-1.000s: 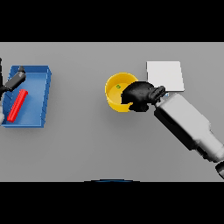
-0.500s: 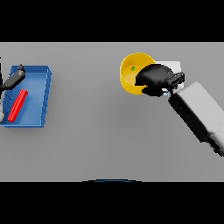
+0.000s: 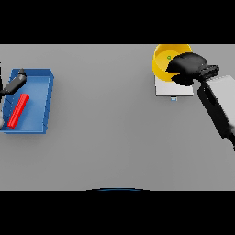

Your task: Pick up the red beaker and tilt it to pour out 1 green nut into yellow bowl. Pick up the yellow bowl and place it on the metallic measuring scale.

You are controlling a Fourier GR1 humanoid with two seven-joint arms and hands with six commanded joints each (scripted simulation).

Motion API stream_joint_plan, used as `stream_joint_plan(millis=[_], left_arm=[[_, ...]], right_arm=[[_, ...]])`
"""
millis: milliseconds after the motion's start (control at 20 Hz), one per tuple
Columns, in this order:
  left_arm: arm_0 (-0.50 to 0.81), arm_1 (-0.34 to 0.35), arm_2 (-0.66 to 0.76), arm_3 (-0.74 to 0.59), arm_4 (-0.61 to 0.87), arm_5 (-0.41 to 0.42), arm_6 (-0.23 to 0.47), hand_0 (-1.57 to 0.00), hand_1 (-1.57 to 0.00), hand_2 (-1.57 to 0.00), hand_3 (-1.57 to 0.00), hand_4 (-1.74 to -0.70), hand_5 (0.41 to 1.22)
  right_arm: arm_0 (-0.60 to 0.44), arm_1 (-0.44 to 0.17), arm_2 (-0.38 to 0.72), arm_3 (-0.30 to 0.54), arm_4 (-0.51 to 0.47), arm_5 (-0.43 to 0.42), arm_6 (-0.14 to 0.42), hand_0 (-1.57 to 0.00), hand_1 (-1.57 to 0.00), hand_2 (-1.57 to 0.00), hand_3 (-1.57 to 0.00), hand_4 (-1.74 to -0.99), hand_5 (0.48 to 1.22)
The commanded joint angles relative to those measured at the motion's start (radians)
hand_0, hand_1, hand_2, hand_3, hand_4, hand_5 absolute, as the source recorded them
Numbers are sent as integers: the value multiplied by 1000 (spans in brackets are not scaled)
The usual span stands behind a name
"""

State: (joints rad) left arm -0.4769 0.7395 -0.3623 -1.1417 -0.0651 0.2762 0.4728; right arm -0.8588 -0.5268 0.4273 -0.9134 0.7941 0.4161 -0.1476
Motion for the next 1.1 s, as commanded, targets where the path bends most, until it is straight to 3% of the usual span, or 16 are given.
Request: stream_joint_plan(millis=[0,300,450,600,750,800,900,950,1050], left_arm=[[-5,1,0,-4,-3,3,5,1,1,1,1,-726,688],[8,3,-3,-15,-9,10,12,1,1,1,1,-722,681],[10,11,6,-14,-3,7,-5,1,1,1,1,-725,676],[9,11,1,-19,-5,4,4,1,1,1,1,-726,673],[3,10,-1,-13,-11,6,7,1,1,1,1,-722,668],[-1,8,-1,-6,-11,3,6,1,1,1,1,-724,667],[-15,7,0,2,-11,-3,8,1,1,1,1,-724,671],[-19,3,-2,10,-12,-1,15,1,1,1,1,-722,671],[-20,2,-7,-4,-16,-3,20,1,1,1,1,-719,668]], right_arm=[[3,-2,-2,22,6,-17,-6,-1571,-1571,-1495,-1200,-1741,1221],[-8,27,-20,198,25,-100,-43,-1571,-1571,-1396,-1362,-1741,1221],[-6,40,-24,241,28,-130,-58,-1571,-1571,-1379,-1331,-1741,1221],[-23,52,-33,284,22,-144,-92,-1571,-1571,-1345,-1403,-1741,1221],[-11,61,-33,292,16,-147,-90,-1464,-1571,-1335,-1451,-1741,1221],[-19,62,-34,302,17,-147,-94,-1448,-1501,-1382,-1390,-1734,1221],[-26,67,-41,298,12,-144,-84,-1492,-1484,-1450,-1097,-1737,1221],[-28,67,-44,300,12,-142,-84,-1439,-1337,-1286,-990,-1688,1221],[-20,57,-35,298,21,-136,-84,-990,-882,-921,-796,-1629,1080]])
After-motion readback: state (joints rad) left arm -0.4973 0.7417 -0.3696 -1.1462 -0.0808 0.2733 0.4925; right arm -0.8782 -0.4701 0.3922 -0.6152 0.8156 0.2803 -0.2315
